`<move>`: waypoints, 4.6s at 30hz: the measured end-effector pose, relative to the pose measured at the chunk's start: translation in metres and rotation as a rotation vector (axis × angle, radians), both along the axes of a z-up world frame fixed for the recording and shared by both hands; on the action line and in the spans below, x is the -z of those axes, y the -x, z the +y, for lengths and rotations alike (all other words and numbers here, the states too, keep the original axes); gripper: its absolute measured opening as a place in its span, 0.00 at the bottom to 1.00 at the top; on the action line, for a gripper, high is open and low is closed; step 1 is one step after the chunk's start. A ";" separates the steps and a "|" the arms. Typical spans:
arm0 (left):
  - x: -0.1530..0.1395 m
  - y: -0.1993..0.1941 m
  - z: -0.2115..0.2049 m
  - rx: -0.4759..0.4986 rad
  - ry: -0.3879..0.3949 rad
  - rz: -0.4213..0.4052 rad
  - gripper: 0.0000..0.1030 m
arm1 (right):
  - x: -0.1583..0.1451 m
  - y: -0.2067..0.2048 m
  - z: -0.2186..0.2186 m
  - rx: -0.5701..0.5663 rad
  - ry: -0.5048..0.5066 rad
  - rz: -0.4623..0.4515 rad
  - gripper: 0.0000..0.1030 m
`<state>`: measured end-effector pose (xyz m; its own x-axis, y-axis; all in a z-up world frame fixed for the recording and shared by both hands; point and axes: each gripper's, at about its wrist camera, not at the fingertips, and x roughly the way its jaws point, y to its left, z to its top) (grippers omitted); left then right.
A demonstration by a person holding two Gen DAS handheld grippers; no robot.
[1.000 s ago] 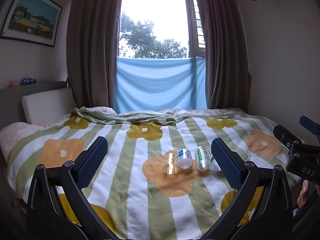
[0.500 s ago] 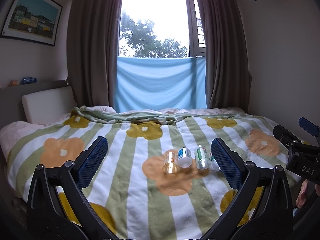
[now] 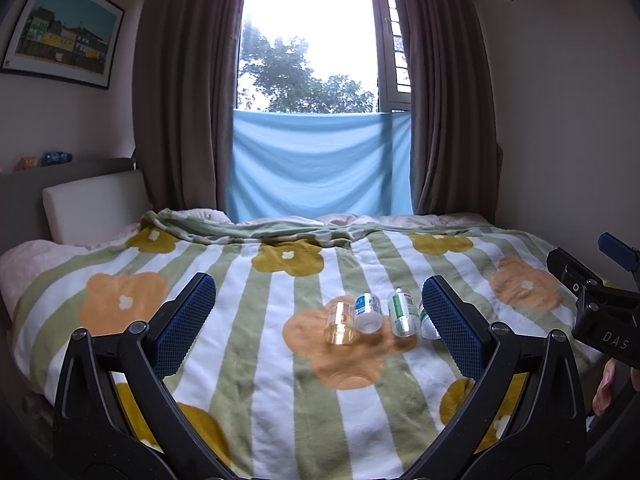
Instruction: Flip cup upside down
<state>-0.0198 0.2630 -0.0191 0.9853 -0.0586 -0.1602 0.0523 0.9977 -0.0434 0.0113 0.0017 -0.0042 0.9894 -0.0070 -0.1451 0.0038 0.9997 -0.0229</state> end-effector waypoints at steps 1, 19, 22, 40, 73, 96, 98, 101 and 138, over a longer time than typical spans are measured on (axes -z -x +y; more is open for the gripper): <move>0.001 0.001 0.000 0.000 0.000 0.001 1.00 | 0.000 0.000 0.000 0.000 0.000 0.000 1.00; -0.028 -0.085 -0.040 0.174 -0.043 0.130 1.00 | 0.009 -0.006 -0.014 -0.005 0.041 -0.003 1.00; -0.027 -0.128 -0.056 0.211 -0.073 0.197 1.00 | 0.016 -0.012 -0.024 -0.001 0.036 0.014 1.00; 0.095 -0.390 -0.155 0.331 -0.150 0.724 1.00 | 0.085 -0.082 -0.064 -0.013 -0.010 0.151 1.00; 0.182 -0.458 -0.206 0.378 -0.163 1.081 0.62 | 0.114 -0.102 -0.076 -0.018 -0.078 0.202 1.00; 0.071 -0.298 -0.142 0.484 -0.236 0.949 0.60 | 0.118 -0.082 -0.069 -0.045 -0.081 0.176 1.00; 0.076 -0.283 -0.129 0.493 -0.230 0.991 0.60 | 0.117 -0.079 -0.067 -0.050 -0.071 0.170 1.00; 0.096 -0.265 -0.109 0.491 -0.210 1.070 0.60 | 0.117 -0.077 -0.064 -0.061 -0.063 0.166 1.00; 0.114 -0.178 0.037 0.094 0.087 0.698 0.98 | 0.040 -0.123 0.011 -0.348 0.029 0.389 1.00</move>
